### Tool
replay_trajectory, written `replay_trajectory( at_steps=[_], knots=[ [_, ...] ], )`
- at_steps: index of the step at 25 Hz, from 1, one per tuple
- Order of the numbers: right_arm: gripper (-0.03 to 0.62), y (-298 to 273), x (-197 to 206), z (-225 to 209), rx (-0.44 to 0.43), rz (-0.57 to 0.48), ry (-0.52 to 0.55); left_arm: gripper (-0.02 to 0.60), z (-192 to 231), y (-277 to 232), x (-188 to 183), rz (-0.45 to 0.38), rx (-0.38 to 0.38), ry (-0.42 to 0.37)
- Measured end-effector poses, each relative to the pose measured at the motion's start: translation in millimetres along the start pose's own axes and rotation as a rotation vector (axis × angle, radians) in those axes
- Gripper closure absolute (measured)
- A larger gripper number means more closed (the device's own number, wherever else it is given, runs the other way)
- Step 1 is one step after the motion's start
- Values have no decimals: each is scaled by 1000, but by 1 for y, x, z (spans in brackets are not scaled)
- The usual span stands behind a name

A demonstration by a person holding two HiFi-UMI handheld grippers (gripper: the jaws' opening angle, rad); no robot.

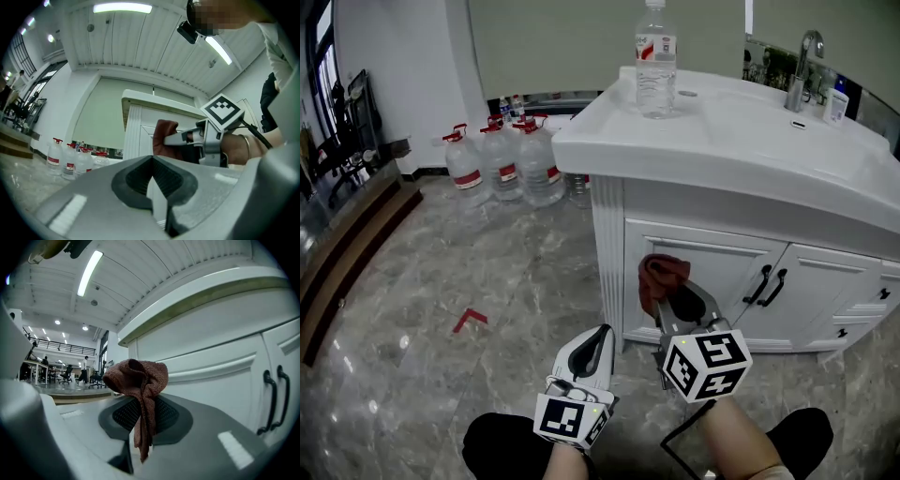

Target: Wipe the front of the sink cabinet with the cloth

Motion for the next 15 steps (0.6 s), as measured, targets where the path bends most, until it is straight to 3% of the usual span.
replay_trajectory(
  at_steps=[7,15],
  knots=[
    [505,-44,-15,31,-27,-22,54,581,15,18,5,32,-21,-26],
    [503,-54,-22,15,60,-36,104,581,14,28,5,17,-23,14]
  ],
)
Point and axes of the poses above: the fingertips, and each gripper's own axes: y backward along the fingers, z to its left, x out of its underside, the point moved 3 cm from there along y, backward along the fingers, and after that the axes turned 8 degrees about x, right-handed, at the moved point
